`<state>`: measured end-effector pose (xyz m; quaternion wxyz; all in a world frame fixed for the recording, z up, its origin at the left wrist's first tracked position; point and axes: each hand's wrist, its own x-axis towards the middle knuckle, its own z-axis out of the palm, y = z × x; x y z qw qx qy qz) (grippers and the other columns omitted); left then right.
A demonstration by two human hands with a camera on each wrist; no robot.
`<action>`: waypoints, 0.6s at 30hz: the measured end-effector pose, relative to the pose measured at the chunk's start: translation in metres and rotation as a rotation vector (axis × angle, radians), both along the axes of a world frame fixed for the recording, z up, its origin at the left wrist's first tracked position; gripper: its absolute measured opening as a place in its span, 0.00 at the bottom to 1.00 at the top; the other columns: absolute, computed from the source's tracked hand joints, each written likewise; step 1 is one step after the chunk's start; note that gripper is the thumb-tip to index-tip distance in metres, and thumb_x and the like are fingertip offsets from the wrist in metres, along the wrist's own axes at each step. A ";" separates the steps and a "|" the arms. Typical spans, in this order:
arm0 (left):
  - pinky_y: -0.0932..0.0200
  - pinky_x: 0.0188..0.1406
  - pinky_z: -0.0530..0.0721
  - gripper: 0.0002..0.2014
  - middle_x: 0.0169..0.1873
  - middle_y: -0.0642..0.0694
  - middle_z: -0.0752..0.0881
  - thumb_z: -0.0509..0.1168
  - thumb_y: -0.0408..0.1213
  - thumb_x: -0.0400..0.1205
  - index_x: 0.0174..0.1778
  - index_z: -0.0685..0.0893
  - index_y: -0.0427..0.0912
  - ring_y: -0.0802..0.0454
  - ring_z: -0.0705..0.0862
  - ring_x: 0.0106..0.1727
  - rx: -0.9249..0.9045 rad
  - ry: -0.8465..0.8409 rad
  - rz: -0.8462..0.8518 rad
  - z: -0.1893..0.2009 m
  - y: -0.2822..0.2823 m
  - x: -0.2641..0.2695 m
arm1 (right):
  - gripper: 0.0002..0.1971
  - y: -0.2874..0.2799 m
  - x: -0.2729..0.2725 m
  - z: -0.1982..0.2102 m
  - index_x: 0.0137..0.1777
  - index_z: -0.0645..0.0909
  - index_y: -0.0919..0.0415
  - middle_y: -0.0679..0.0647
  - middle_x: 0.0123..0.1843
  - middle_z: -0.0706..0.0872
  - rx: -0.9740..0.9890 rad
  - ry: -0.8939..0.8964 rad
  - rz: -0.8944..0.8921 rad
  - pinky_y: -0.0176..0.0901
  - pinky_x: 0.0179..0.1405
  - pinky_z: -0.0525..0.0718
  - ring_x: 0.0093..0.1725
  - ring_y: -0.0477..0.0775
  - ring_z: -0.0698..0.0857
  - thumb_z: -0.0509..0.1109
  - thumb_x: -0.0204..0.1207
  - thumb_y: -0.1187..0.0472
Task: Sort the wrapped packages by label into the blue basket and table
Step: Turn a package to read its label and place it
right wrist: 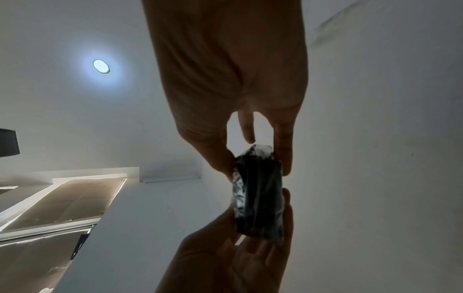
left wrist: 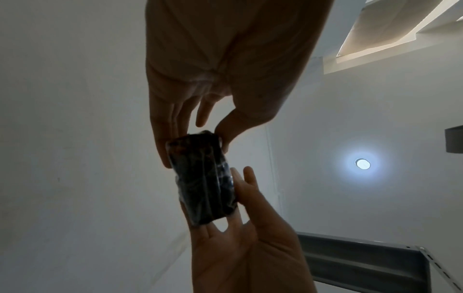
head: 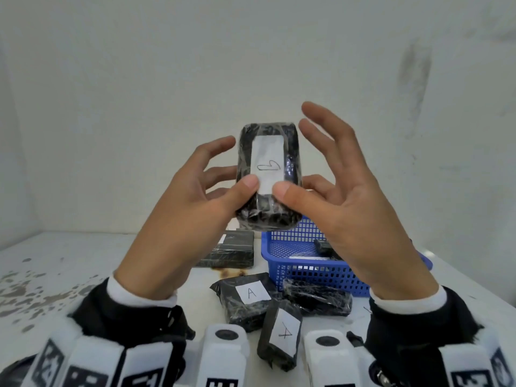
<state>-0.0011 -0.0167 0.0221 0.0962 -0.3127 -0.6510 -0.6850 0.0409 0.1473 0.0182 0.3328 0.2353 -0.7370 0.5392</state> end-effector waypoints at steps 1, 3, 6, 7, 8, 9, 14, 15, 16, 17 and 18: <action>0.53 0.56 0.85 0.27 0.57 0.51 0.89 0.69 0.37 0.78 0.73 0.74 0.58 0.53 0.92 0.48 -0.003 0.007 -0.004 -0.001 0.000 -0.001 | 0.37 -0.001 0.000 0.000 0.78 0.67 0.30 0.38 0.80 0.73 -0.022 -0.012 0.001 0.46 0.58 0.89 0.54 0.49 0.92 0.77 0.77 0.63; 0.54 0.53 0.85 0.28 0.59 0.52 0.88 0.69 0.37 0.78 0.74 0.74 0.58 0.53 0.92 0.47 -0.012 0.025 -0.005 -0.002 0.001 -0.001 | 0.38 0.000 -0.001 0.000 0.80 0.65 0.31 0.43 0.76 0.77 -0.049 -0.037 -0.003 0.49 0.61 0.89 0.56 0.52 0.92 0.76 0.77 0.61; 0.55 0.52 0.88 0.27 0.60 0.53 0.87 0.69 0.37 0.78 0.74 0.74 0.58 0.54 0.91 0.50 -0.041 0.060 -0.007 -0.003 0.002 -0.002 | 0.38 0.001 -0.004 0.000 0.83 0.64 0.36 0.48 0.66 0.88 -0.058 -0.068 -0.020 0.50 0.61 0.89 0.55 0.54 0.92 0.76 0.77 0.60; 0.55 0.51 0.89 0.27 0.59 0.53 0.88 0.69 0.36 0.79 0.73 0.75 0.58 0.53 0.91 0.50 -0.052 0.070 -0.008 -0.003 0.002 -0.002 | 0.38 0.001 -0.004 0.000 0.83 0.64 0.37 0.49 0.62 0.91 -0.058 -0.076 -0.026 0.51 0.61 0.89 0.55 0.54 0.92 0.76 0.77 0.59; 0.54 0.52 0.90 0.27 0.59 0.53 0.88 0.69 0.36 0.79 0.73 0.76 0.59 0.53 0.91 0.50 -0.066 0.080 -0.004 -0.003 0.002 -0.002 | 0.38 0.001 -0.005 0.000 0.83 0.64 0.38 0.49 0.59 0.92 -0.057 -0.084 -0.029 0.52 0.61 0.89 0.55 0.53 0.92 0.75 0.77 0.58; 0.52 0.53 0.89 0.26 0.59 0.53 0.87 0.70 0.37 0.79 0.73 0.76 0.60 0.53 0.91 0.51 -0.077 0.089 0.003 -0.003 0.002 -0.002 | 0.38 0.000 -0.005 0.001 0.84 0.64 0.39 0.50 0.57 0.93 -0.057 -0.091 -0.027 0.53 0.61 0.89 0.55 0.54 0.92 0.75 0.77 0.57; 0.47 0.54 0.89 0.27 0.56 0.52 0.87 0.70 0.40 0.79 0.74 0.74 0.63 0.51 0.92 0.46 -0.107 0.116 0.045 -0.004 0.002 -0.002 | 0.31 0.001 -0.003 0.002 0.78 0.71 0.39 0.53 0.52 0.94 -0.038 -0.102 -0.045 0.62 0.59 0.89 0.54 0.65 0.91 0.76 0.76 0.55; 0.47 0.53 0.89 0.28 0.55 0.53 0.88 0.70 0.41 0.79 0.75 0.73 0.65 0.51 0.92 0.44 -0.115 0.118 0.056 -0.003 0.002 -0.002 | 0.28 0.001 -0.003 0.002 0.76 0.72 0.39 0.53 0.51 0.94 -0.032 -0.105 -0.052 0.64 0.59 0.89 0.53 0.66 0.91 0.76 0.77 0.55; 0.47 0.53 0.89 0.29 0.54 0.53 0.88 0.69 0.42 0.78 0.75 0.72 0.66 0.52 0.92 0.43 -0.123 0.123 0.065 -0.004 0.002 -0.002 | 0.26 0.002 -0.003 0.002 0.74 0.73 0.38 0.53 0.49 0.94 -0.028 -0.109 -0.060 0.65 0.59 0.88 0.53 0.67 0.91 0.75 0.77 0.54; 0.47 0.52 0.90 0.29 0.53 0.53 0.87 0.69 0.43 0.78 0.75 0.72 0.67 0.52 0.92 0.43 -0.129 0.129 0.070 -0.004 0.002 -0.002 | 0.24 0.002 -0.002 0.002 0.72 0.74 0.38 0.54 0.48 0.94 -0.024 -0.114 -0.070 0.66 0.59 0.88 0.53 0.67 0.91 0.75 0.77 0.52; 0.47 0.52 0.90 0.28 0.52 0.52 0.87 0.70 0.42 0.78 0.74 0.73 0.67 0.51 0.92 0.43 -0.133 0.132 0.068 -0.004 0.002 -0.002 | 0.23 0.003 -0.003 0.002 0.71 0.75 0.38 0.54 0.47 0.94 -0.023 -0.119 -0.082 0.66 0.58 0.88 0.51 0.66 0.91 0.74 0.76 0.49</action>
